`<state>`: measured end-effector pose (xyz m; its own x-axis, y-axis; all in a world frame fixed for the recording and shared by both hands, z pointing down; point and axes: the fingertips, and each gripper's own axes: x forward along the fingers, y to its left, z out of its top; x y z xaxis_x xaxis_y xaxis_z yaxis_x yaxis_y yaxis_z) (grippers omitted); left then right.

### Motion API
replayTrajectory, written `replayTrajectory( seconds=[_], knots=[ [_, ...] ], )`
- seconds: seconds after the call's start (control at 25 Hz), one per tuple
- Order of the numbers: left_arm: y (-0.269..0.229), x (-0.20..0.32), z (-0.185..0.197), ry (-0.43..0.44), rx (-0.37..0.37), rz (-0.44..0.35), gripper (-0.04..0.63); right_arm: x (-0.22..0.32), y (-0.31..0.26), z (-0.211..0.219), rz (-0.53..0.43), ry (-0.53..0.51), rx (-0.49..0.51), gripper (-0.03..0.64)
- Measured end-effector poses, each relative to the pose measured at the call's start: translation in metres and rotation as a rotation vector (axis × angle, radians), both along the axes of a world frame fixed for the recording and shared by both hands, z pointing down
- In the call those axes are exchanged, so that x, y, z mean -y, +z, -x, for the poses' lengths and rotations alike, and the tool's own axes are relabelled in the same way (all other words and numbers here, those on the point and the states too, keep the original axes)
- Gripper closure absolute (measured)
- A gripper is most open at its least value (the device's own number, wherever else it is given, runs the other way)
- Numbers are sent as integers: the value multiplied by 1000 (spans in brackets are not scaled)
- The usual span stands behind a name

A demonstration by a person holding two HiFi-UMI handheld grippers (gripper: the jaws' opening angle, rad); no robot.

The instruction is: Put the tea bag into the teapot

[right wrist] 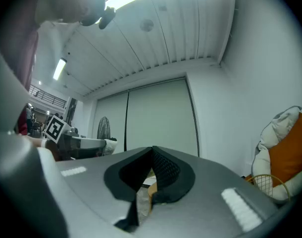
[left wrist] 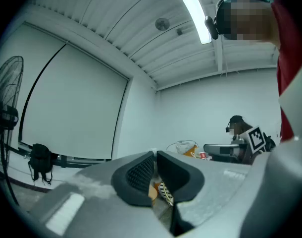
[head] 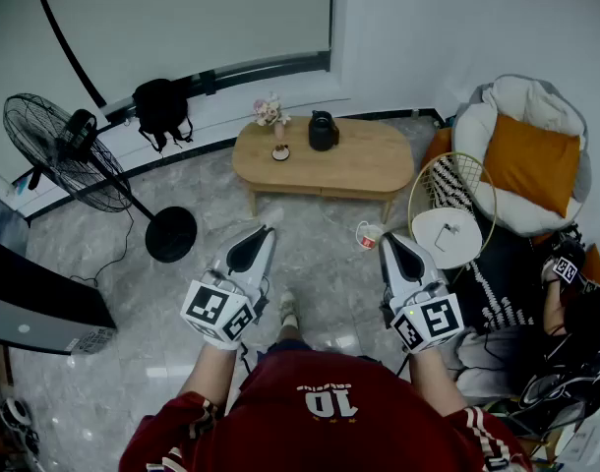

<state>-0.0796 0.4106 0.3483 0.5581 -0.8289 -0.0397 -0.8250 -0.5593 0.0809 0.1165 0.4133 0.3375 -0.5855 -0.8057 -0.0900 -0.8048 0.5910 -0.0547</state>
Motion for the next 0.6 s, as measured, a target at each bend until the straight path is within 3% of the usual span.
replayTrajectory(
  seconds=[0.6],
  knots=[
    [-7,-3,-7,-7,-2,-13,569,-4,1,-3,-4,-9,-6,621]
  ],
)
